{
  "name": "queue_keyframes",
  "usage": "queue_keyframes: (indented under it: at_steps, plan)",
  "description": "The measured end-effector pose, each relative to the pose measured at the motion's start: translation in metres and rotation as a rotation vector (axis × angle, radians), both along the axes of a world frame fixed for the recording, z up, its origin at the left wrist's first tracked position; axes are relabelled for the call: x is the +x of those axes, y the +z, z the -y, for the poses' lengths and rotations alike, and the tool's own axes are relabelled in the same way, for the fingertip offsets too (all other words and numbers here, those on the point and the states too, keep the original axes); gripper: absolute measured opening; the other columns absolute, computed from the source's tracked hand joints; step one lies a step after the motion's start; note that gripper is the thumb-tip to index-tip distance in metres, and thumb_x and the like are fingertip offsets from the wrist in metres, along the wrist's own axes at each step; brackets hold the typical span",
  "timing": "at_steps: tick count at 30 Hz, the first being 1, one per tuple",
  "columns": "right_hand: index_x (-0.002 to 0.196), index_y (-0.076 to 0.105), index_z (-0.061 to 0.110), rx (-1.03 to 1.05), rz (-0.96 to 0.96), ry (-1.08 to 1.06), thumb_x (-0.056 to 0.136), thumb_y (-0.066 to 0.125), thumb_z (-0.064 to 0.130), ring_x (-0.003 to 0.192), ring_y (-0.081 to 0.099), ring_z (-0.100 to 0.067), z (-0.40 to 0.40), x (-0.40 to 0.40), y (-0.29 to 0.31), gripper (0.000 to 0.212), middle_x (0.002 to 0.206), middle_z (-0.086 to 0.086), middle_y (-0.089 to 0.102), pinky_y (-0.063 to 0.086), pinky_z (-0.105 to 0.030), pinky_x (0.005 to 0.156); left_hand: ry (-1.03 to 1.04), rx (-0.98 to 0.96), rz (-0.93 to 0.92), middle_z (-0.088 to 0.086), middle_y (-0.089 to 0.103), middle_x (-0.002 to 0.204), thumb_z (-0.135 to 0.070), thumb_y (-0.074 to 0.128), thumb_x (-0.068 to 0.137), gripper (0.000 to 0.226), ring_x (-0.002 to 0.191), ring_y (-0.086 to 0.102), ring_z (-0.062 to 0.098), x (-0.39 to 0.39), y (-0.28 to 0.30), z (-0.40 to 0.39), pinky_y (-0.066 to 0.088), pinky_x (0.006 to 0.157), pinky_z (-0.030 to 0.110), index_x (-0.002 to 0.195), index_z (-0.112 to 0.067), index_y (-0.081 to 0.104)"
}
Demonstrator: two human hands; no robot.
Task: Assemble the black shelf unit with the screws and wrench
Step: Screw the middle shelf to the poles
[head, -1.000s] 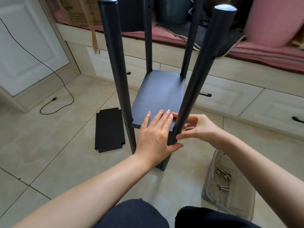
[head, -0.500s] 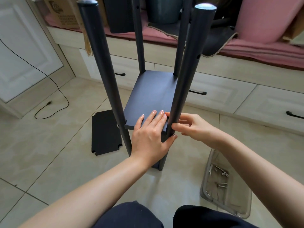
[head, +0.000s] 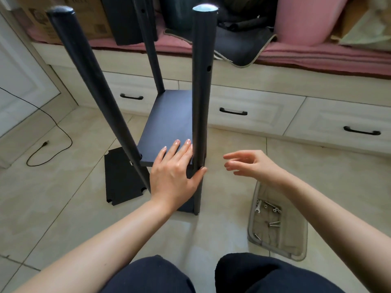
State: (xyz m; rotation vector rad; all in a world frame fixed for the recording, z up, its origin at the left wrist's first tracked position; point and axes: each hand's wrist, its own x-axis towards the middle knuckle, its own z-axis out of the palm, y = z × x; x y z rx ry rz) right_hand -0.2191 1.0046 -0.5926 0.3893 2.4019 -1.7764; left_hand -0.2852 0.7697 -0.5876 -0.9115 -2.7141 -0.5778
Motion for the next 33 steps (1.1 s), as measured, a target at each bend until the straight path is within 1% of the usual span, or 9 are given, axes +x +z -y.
queue_keyframes:
  at_steps: [4, 8, 11, 13, 17, 22, 26, 30, 33]
  plan:
    - [0.116, 0.067, 0.002, 0.104, 0.251, -0.246, 0.093, 0.064, 0.009, 0.086, 0.07, -0.018, -0.046, 0.035, -0.06, 0.024, 0.093, -0.01, 0.073, 0.055, -0.032, 0.084, -0.007, 0.002, -0.034, 0.001, 0.057, 0.145, -0.048, 0.063, 0.094, 0.05, 0.145, 0.042, 0.022, 0.001, -0.002, -0.001, 0.029, 0.12, 0.044, 0.132, -0.015, 0.067]
    - [0.1, 0.074, 0.003, 0.321, 0.466, -0.323, 0.087, 0.065, 0.006, 0.074, 0.066, -0.023, -0.078, 0.069, -0.121, 0.016, 0.08, -0.01, 0.073, 0.051, -0.031, 0.069, -0.007, 0.015, -0.087, 0.004, 0.061, 0.14, -0.047, 0.059, 0.091, 0.05, 0.141, 0.046, 0.025, 0.001, -0.004, -0.004, 0.034, 0.117, 0.048, 0.124, -0.012, 0.071]
    - [0.1, 0.076, 0.003, 0.398, 0.561, -0.274, 0.089, 0.064, 0.007, 0.08, 0.062, -0.022, -0.083, 0.076, -0.158, 0.017, 0.081, -0.008, 0.069, 0.051, -0.033, 0.077, -0.001, 0.029, -0.102, 0.005, 0.064, 0.137, -0.045, 0.061, 0.092, 0.045, 0.141, 0.047, 0.025, 0.001, -0.008, -0.005, 0.034, 0.116, 0.049, 0.12, -0.012, 0.073]
    - [0.103, 0.074, 0.002, 0.397, 0.581, -0.304, 0.09, 0.063, 0.006, 0.088, 0.063, -0.025, -0.083, 0.077, -0.177, 0.018, 0.095, -0.015, 0.071, 0.051, -0.036, 0.085, 0.001, 0.035, -0.114, 0.005, 0.065, 0.135, -0.044, 0.064, 0.093, 0.042, 0.14, 0.048, 0.025, 0.0, -0.011, -0.005, 0.035, 0.116, 0.05, 0.118, -0.012, 0.073]
    - [0.09, 0.067, 0.003, 0.503, 0.595, -0.281, 0.09, 0.058, 0.007, 0.102, 0.065, -0.037, -0.085, 0.074, -0.203, 0.009, 0.094, -0.019, 0.068, 0.043, -0.03, 0.073, -0.007, 0.066, -0.164, 0.006, 0.066, 0.134, -0.041, 0.067, 0.092, 0.04, 0.137, 0.052, 0.027, 0.0, -0.015, -0.006, 0.038, 0.112, 0.054, 0.116, -0.01, 0.074]
    - [0.113, 0.065, 0.0, 0.619, 0.553, -0.24, 0.094, 0.053, 0.003, 0.112, 0.061, -0.039, -0.091, 0.067, -0.228, 0.023, 0.116, -0.024, 0.067, 0.048, -0.036, 0.088, -0.011, 0.085, -0.198, 0.007, 0.064, 0.136, -0.039, 0.067, 0.092, 0.04, 0.137, 0.052, 0.027, -0.002, -0.018, -0.006, 0.039, 0.111, 0.055, 0.118, -0.009, 0.073]
    - [0.117, 0.061, 0.003, 0.676, 0.549, -0.207, 0.095, 0.048, 0.003, 0.113, 0.06, -0.039, -0.092, 0.068, -0.241, 0.026, 0.12, -0.024, 0.062, 0.049, -0.04, 0.092, -0.015, 0.108, -0.222, 0.008, 0.064, 0.135, -0.038, 0.068, 0.091, 0.04, 0.135, 0.054, 0.028, -0.001, -0.02, -0.008, 0.04, 0.11, 0.054, 0.118, -0.009, 0.073]
    - [0.106, 0.057, 0.002, 0.733, 0.532, -0.227, 0.096, 0.04, 0.004, 0.105, 0.06, -0.041, -0.087, 0.068, -0.245, 0.019, 0.115, -0.026, 0.059, 0.048, -0.041, 0.086, -0.02, 0.101, -0.243, 0.008, 0.064, 0.136, -0.039, 0.067, 0.092, 0.041, 0.135, 0.054, 0.029, -0.002, -0.021, -0.008, 0.041, 0.109, 0.054, 0.119, -0.008, 0.073]
    - [0.107, 0.058, -0.002, 0.72, 0.552, -0.265, 0.096, 0.036, 0.002, 0.109, 0.058, -0.042, -0.085, 0.068, -0.246, 0.025, 0.12, -0.029, 0.057, 0.045, -0.041, 0.087, -0.024, 0.109, -0.258, 0.008, 0.064, 0.135, -0.041, 0.064, 0.093, 0.043, 0.134, 0.055, 0.029, -0.002, -0.022, -0.007, 0.041, 0.109, 0.052, 0.119, -0.009, 0.073]
